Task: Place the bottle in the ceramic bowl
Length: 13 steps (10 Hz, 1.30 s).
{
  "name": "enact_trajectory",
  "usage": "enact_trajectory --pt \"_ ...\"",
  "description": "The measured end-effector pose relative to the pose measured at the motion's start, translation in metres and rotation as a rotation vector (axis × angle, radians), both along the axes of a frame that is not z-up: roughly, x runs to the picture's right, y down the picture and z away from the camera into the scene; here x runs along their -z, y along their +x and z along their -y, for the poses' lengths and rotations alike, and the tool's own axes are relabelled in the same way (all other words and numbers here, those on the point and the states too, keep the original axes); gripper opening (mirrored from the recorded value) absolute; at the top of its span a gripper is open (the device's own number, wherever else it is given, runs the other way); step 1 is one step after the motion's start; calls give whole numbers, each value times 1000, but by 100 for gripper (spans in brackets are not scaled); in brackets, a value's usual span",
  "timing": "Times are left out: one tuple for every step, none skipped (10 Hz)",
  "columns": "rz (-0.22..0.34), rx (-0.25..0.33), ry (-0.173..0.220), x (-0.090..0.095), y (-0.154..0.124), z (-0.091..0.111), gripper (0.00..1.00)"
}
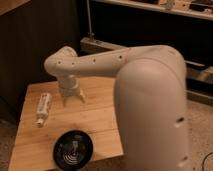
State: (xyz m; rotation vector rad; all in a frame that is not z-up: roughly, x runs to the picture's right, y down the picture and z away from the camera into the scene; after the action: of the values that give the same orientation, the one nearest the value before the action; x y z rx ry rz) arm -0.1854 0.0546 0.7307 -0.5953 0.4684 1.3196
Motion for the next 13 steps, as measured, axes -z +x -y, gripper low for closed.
enact_trajectory --pt "25 20 1 -6 -27 10 65" --pt "41 32 4 -9 -42 18 65" --pt "67 46 7 -13 -61 26 65" --pt "107 59 5 -17 -82 36 65" --pt "139 64 -2 -21 -95 42 65" --pt "183 72 -13 -26 -111 50 65" --pt "219 82 -21 -31 -125 59 65" --pt "242 96 -26 -35 -136 65 65" --pt "257 109 -27 -38 -144 70 65" --pt "271 120 -31 -41 -149 72 65" --pt "286 125 -39 -44 -152 69 65" --pt "301 122 -46 -47 -153 64 65" --pt "310 118 -48 -50 -153 59 65"
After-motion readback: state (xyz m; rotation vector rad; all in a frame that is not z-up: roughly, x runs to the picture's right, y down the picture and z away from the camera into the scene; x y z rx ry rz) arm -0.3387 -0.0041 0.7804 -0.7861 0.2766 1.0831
